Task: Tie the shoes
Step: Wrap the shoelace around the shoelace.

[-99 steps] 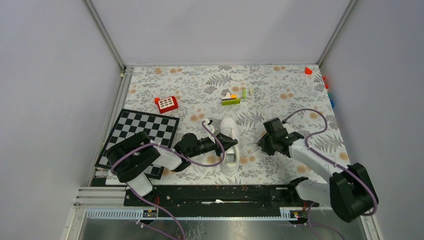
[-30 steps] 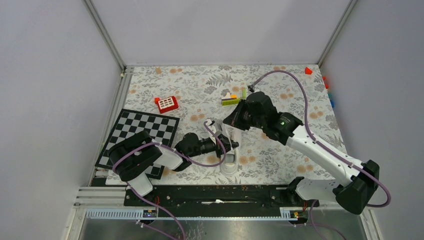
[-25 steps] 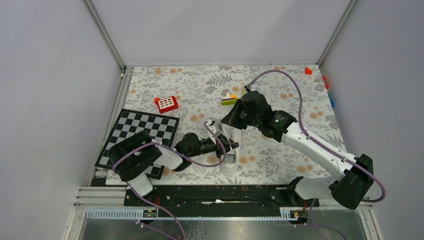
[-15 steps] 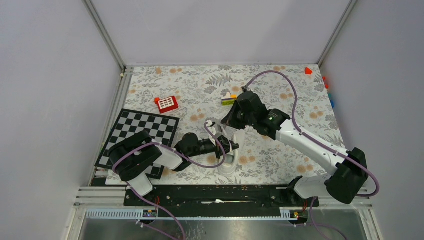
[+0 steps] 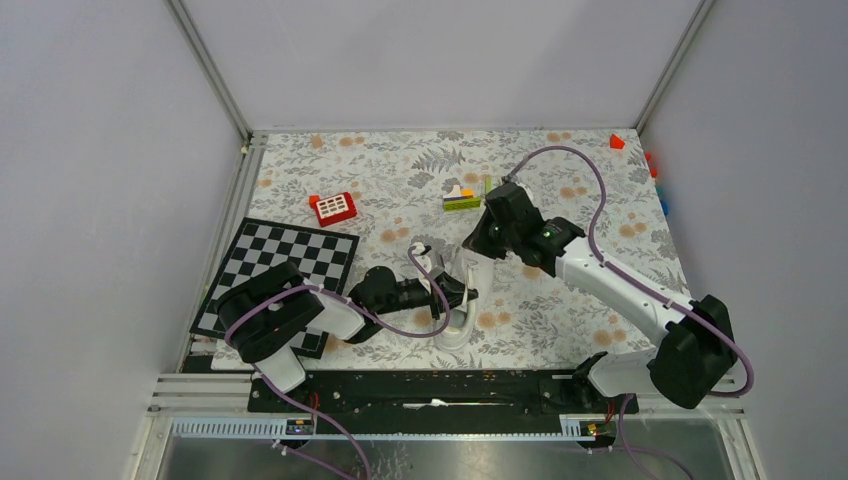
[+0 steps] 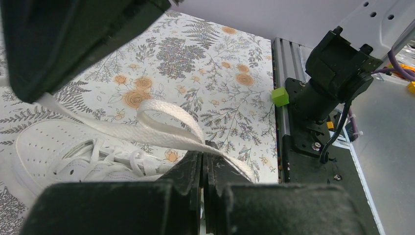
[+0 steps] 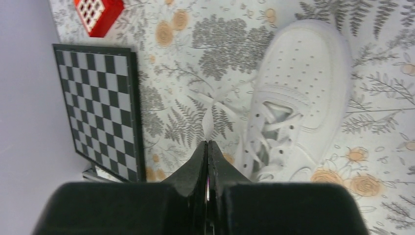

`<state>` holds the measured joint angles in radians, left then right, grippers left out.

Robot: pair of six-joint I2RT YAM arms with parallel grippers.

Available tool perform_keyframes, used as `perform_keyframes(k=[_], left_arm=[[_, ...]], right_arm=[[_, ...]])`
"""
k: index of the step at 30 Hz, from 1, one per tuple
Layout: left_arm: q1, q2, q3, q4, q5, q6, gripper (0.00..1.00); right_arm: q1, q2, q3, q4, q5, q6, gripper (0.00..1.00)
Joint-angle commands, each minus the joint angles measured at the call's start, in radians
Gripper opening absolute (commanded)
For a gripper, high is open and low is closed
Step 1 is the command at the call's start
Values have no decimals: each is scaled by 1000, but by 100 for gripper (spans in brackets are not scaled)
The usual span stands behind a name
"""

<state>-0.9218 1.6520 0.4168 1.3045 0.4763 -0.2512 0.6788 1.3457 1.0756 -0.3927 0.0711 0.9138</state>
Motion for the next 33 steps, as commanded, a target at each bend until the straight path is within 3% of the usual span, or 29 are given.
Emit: perform_keyframes(k=[1,18,33], left_arm=[[-2,-37,-7,104,43,12,0],[4,-54,-15,128,-2,6,0],[16,-32,-6,129,-46,-15,0]], right_arm=[[-23,-33,-28,-34,50,-33,0],[-42,-147,-112,-117,96,-94,0],[-26,-303,-192,-233,16,-134,0]])
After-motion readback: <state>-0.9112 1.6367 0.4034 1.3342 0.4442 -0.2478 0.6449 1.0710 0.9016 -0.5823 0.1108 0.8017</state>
